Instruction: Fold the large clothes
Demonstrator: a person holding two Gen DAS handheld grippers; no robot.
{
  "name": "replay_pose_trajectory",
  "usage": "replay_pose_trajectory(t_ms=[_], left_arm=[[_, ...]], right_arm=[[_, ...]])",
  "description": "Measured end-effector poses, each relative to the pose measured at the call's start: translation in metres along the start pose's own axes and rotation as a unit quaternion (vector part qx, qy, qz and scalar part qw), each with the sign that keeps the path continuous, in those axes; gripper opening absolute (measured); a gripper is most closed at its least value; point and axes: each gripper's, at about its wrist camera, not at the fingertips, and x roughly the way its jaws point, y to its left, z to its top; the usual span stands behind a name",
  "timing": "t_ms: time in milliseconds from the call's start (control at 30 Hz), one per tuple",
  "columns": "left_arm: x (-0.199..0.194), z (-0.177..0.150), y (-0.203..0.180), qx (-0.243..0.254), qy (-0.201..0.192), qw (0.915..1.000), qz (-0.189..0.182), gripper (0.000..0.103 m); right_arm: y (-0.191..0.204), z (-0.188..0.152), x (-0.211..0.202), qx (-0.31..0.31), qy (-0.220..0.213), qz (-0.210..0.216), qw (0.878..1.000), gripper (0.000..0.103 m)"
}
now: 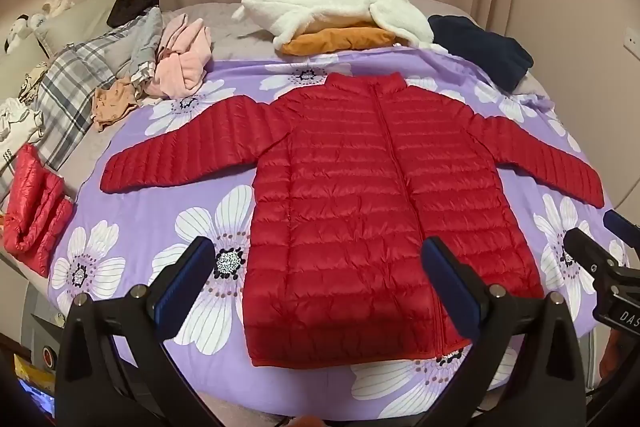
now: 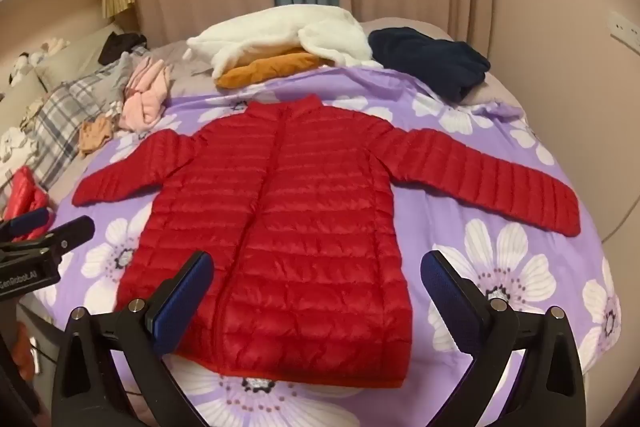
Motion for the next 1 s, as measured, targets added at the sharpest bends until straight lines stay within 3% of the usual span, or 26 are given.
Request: replay_pose_trajectory(t_ms=[1000], left_arm=[[-0.009,-0.001,-0.004,0.005,-0.012,0.9999,0.002,0.103]], right_arm=[[0.008,0.0,0.0,-0.01,0.0,0.009,1.0,0.102]])
